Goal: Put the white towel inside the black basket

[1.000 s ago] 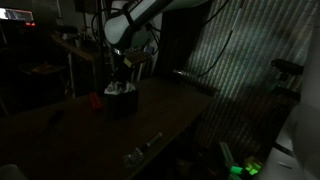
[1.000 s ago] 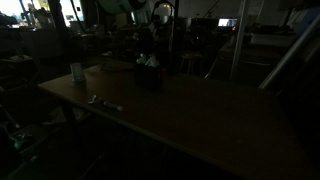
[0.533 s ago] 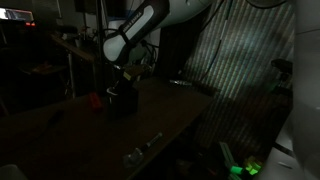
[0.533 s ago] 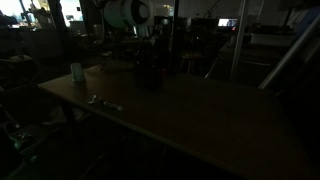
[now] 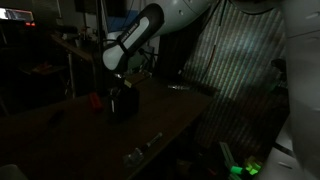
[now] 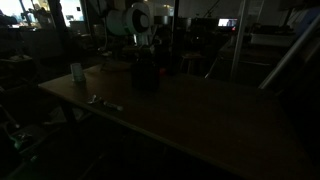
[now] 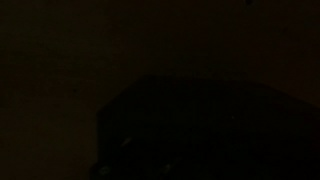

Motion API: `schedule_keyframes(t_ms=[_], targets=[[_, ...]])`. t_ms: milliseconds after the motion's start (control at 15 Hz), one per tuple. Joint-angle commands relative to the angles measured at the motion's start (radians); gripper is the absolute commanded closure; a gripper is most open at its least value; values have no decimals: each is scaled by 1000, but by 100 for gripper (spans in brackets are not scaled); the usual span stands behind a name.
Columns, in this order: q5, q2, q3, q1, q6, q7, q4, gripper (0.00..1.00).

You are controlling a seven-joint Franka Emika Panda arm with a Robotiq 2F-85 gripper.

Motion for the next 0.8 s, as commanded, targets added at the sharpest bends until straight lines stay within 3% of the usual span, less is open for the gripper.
schedule_keyframes(t_ms=[0,67,133,267,600,733], targets=[[5,-23,-8,6,-47,3,5,97],[4,-33,-10,5,-50,6,2,93],[4,-55,-11,4,-49,7,-6,70],[10,-98,-11,1,-42,11,-19,64],[12,-196,-4,6,-32,19,-25,27],[24,-220,7,9,-28,12,-24,23]])
